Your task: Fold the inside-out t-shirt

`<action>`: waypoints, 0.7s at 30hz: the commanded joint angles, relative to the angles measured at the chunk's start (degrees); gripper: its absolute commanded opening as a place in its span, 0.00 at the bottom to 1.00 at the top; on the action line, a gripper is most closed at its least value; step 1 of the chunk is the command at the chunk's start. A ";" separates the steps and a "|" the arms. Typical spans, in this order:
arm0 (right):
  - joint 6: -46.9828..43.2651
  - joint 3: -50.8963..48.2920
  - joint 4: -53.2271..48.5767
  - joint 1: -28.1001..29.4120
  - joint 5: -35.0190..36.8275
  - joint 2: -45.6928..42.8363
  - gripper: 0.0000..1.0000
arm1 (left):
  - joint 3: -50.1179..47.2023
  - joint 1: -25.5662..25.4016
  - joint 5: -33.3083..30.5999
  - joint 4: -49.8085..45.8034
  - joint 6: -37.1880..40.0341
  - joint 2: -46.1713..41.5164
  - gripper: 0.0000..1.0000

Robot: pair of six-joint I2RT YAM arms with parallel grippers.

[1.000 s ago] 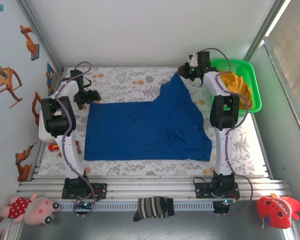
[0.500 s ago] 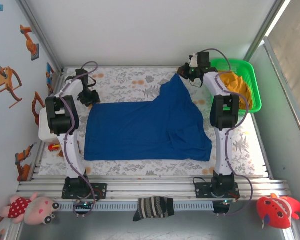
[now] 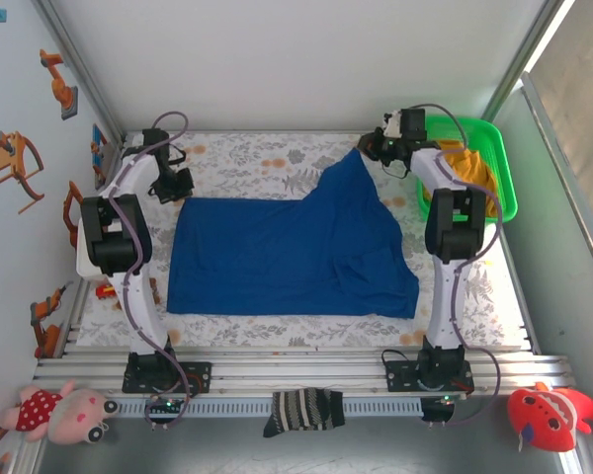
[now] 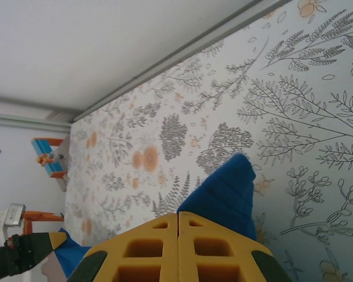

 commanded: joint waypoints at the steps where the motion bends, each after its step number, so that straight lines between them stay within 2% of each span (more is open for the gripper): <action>1: 4.59 -5.18 9.03 -0.49 -1.91 -8.09 0.00 | -2.43 0.49 1.41 1.25 -1.75 -3.57 0.00; 9: 8.89 -23.12 18.05 -0.74 -0.71 -21.77 0.00 | -9.92 2.49 3.57 5.11 -4.82 -8.38 0.00; 16: 8.15 -37.29 18.19 -0.75 1.49 -34.75 0.00 | -18.55 4.00 6.98 9.58 -10.49 -15.07 0.00; 21: 7.57 -47.69 16.54 -0.67 3.95 -44.16 0.00 | -24.94 4.38 6.77 11.04 -14.04 -20.32 0.00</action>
